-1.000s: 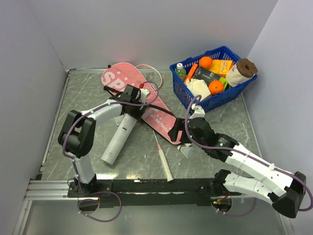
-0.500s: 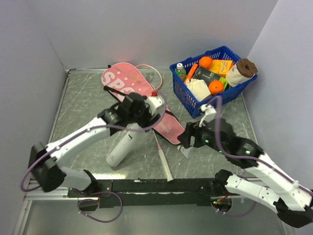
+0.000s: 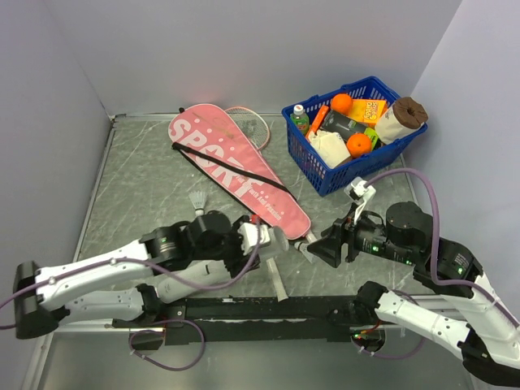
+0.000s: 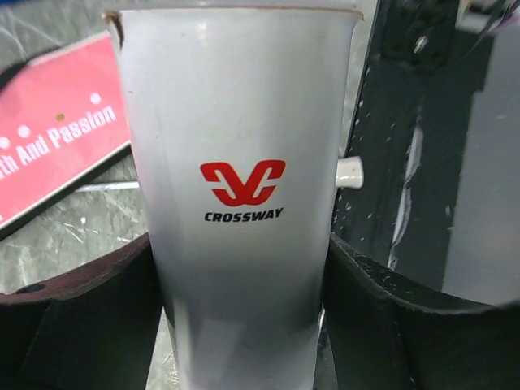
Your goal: Pack up the badminton gear
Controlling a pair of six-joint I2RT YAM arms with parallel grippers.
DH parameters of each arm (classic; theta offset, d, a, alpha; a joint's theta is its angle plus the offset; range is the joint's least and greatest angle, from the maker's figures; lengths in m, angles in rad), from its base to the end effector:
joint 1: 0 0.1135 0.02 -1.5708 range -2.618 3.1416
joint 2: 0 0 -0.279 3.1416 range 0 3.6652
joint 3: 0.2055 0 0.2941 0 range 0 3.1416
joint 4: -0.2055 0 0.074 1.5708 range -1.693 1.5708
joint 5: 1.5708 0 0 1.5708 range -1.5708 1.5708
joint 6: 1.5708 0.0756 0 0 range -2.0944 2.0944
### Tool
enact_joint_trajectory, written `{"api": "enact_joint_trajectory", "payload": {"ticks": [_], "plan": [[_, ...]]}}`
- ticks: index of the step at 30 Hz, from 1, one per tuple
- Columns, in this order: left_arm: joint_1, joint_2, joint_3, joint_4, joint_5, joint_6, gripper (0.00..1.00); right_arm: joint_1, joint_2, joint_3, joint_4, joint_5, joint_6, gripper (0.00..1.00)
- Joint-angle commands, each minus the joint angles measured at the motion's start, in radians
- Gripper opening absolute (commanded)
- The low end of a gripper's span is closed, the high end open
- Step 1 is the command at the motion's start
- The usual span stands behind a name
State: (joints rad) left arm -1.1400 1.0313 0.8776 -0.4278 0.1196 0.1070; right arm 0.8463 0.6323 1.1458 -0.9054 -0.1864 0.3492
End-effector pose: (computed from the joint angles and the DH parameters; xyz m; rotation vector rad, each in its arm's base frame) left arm 0.1150 -0.2718 0.2862 1.3648 1.7739 -0.7123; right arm 0.0911 0.1241 0.4155 -0.6378 1.9843 0.9437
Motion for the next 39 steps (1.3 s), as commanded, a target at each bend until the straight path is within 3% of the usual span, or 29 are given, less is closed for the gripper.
{"api": "enact_joint_trajectory", "payload": {"ticks": [1,14,27,33,36,39], "plan": [[-0.023,-0.14,-0.061,0.083,0.031,-0.101,0.09,-0.001,0.023,-0.009,0.031,-0.139,-0.015,0.68],[-0.044,-0.154,-0.098,0.072,0.028,-0.158,0.11,-0.001,0.142,-0.063,0.218,-0.285,0.047,0.56],[-0.05,-0.157,-0.103,0.078,0.034,-0.161,0.11,-0.001,0.239,-0.077,0.309,-0.349,0.053,0.53],[-0.052,-0.158,-0.104,0.08,0.025,-0.162,0.11,-0.001,0.262,-0.093,0.335,-0.389,0.06,0.46],[-0.052,-0.152,-0.103,0.08,0.031,-0.164,0.11,-0.001,0.264,-0.096,0.339,-0.393,0.06,0.37],[-0.052,-0.145,-0.1,0.072,0.026,-0.162,0.12,-0.001,0.264,-0.106,0.353,-0.415,0.063,0.37]]}}
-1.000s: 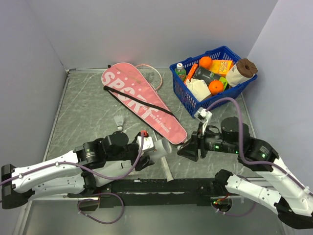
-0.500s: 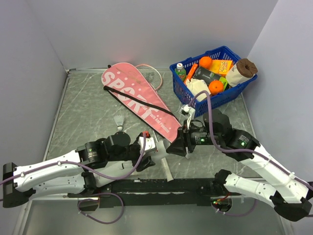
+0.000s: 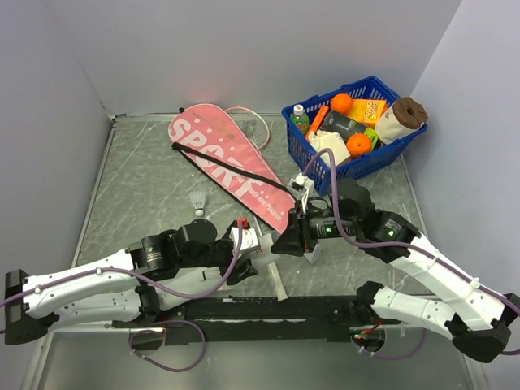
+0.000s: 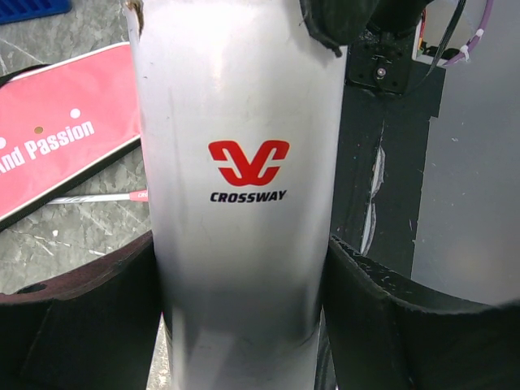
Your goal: Pack up the badminton gear
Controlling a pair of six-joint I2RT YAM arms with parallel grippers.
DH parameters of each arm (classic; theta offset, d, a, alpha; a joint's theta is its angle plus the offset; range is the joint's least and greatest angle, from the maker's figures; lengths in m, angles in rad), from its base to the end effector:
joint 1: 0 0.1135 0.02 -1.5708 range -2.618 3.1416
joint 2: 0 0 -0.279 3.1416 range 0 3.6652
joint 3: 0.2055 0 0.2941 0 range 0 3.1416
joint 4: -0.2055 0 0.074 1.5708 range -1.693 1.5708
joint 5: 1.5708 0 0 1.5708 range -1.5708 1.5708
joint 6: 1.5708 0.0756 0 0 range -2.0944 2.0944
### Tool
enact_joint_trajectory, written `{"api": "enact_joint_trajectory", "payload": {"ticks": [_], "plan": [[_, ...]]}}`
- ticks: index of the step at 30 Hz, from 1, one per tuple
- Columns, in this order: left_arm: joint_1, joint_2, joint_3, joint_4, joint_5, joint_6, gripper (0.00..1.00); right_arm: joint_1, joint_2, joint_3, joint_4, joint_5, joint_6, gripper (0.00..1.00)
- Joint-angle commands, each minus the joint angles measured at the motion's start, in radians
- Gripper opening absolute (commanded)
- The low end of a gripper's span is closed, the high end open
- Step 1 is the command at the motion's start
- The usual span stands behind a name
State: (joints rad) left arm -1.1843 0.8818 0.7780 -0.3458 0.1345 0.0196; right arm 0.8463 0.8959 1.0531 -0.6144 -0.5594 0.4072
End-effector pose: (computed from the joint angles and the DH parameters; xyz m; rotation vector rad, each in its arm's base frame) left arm 0.0921 -0.2533 0.2940 1.2780 1.7015 -0.8537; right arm 0.1320 0.2097 0.3747 -0.8609 2.0564 1.3118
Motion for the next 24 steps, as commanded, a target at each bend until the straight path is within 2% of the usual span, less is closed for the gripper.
{"api": "enact_joint_trajectory", "payload": {"ticks": [1,3,4,6,7,18,24], "plan": [[-0.008,0.006,-0.002,-0.006,0.011,-0.075,0.12,-0.003,0.003,-0.013,0.061,-0.043,0.005,0.37],[-0.008,0.003,-0.002,-0.004,0.014,-0.076,0.11,-0.001,0.006,-0.018,0.067,-0.054,0.007,0.34],[-0.008,0.002,-0.002,-0.005,0.011,-0.076,0.11,-0.001,0.005,-0.019,0.074,-0.053,0.008,0.22],[-0.008,-0.001,-0.005,-0.004,0.007,-0.078,0.11,-0.001,0.005,-0.021,0.074,-0.05,0.008,0.05],[-0.009,-0.003,-0.005,-0.002,0.01,-0.079,0.12,-0.001,0.005,-0.021,0.068,-0.043,0.007,0.01],[-0.055,0.016,-0.003,-0.01,-0.012,-0.084,0.11,-0.01,-0.089,-0.015,-0.005,0.032,-0.064,0.0],[-0.071,0.006,-0.009,-0.007,-0.019,-0.083,0.11,-0.067,-0.152,-0.044,0.008,0.003,-0.1,0.0]]}}
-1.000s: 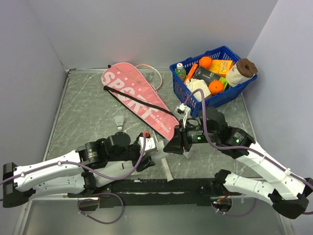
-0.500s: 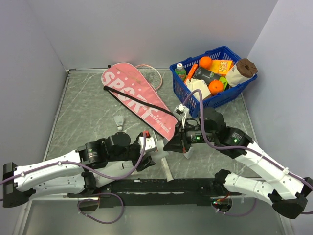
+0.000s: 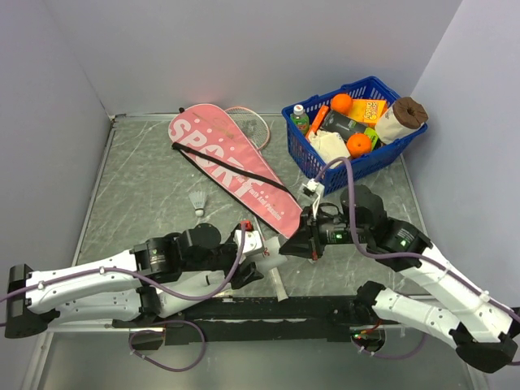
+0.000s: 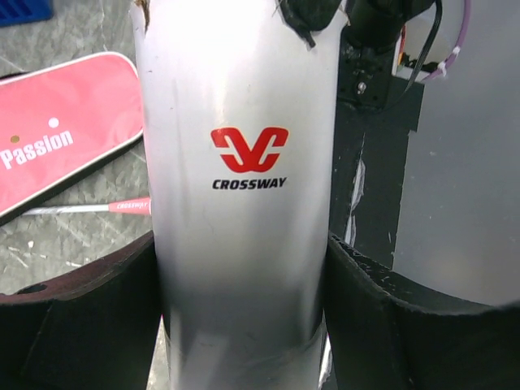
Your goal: Pack up the badminton gear
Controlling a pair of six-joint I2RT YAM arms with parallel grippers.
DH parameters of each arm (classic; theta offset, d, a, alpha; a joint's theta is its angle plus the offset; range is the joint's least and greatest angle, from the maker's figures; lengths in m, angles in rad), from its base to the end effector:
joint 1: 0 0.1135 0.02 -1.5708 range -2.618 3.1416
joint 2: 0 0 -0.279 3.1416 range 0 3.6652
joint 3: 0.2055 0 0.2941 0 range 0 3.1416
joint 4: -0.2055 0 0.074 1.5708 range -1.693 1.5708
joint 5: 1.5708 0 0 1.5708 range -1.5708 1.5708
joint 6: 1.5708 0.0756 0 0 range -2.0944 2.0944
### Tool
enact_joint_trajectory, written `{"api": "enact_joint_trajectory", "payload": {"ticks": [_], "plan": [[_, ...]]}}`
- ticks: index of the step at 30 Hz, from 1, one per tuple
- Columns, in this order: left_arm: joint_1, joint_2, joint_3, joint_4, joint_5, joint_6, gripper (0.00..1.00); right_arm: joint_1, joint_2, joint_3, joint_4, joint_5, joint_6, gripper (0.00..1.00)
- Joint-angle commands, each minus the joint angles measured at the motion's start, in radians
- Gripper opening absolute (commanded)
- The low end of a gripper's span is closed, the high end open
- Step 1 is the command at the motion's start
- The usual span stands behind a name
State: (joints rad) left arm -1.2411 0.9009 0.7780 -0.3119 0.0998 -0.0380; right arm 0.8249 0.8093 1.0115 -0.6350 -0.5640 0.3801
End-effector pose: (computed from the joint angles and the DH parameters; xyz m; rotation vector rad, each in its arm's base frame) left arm 0.0820 -0.2628 0.2936 1.2578 1.7128 -0.8941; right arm 0.1214 0.1910 0.3742 -0.8647 2.0137 1.2954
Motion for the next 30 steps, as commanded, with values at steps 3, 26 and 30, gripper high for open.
{"api": "enact_joint_trajectory", "payload": {"ticks": [3,26,30], "plan": [[-0.017,-0.01,-0.009,-0.042,0.018,-0.023,0.11,-0.081,-0.079,-0.014,0.023,-0.004,-0.098,0.0],[-0.023,-0.071,0.001,-0.029,0.015,-0.016,0.11,-0.306,0.035,-0.053,-0.143,0.671,0.089,0.0],[-0.023,-0.108,0.009,-0.012,-0.003,-0.016,0.11,-0.496,0.119,-0.126,-0.14,0.734,0.187,0.0]]}}
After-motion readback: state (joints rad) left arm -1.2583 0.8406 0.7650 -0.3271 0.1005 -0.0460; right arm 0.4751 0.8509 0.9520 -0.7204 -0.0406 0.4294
